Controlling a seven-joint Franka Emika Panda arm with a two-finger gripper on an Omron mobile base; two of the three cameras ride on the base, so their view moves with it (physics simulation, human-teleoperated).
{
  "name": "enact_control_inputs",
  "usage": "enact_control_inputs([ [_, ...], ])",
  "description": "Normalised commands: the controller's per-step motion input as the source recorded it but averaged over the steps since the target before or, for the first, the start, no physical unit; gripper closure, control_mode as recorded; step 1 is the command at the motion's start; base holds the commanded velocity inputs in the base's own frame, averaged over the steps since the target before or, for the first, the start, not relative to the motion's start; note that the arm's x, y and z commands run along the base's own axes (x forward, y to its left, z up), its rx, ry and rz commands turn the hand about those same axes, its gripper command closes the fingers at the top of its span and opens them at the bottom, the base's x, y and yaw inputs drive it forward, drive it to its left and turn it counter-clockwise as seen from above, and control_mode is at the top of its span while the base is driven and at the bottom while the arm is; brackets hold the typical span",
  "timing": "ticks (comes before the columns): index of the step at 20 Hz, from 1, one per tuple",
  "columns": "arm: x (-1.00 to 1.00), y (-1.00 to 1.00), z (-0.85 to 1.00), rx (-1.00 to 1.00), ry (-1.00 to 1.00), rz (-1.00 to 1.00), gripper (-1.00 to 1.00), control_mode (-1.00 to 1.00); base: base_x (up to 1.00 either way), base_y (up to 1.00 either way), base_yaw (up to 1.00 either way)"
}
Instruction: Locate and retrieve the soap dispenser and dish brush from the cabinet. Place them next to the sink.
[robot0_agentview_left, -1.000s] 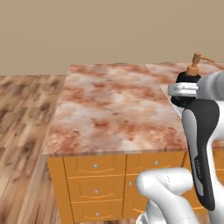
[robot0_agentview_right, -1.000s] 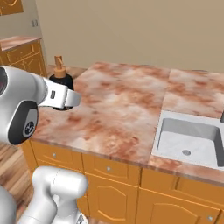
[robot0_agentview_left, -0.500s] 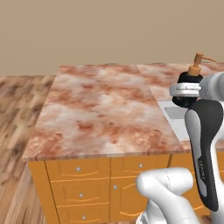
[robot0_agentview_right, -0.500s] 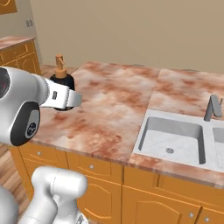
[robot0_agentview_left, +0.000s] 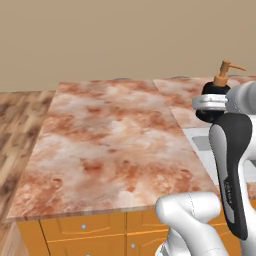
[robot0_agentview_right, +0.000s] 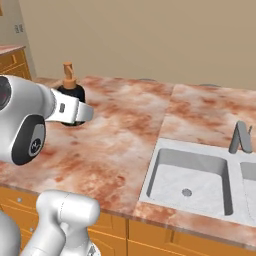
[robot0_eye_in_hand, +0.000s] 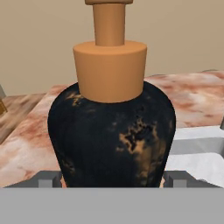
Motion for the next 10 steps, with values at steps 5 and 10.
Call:
enact_control_inputs([
  [5, 0.00, 0.00, 0.00, 0.00, 0.00, 0.00, 1.00, 1.00, 0.25, -0.07, -0.02],
  [10, 0.00, 0.00, 0.00, 0.00, 0.00, 0.00, 1.00, 1.00, 0.00, 0.00, 0.00],
])
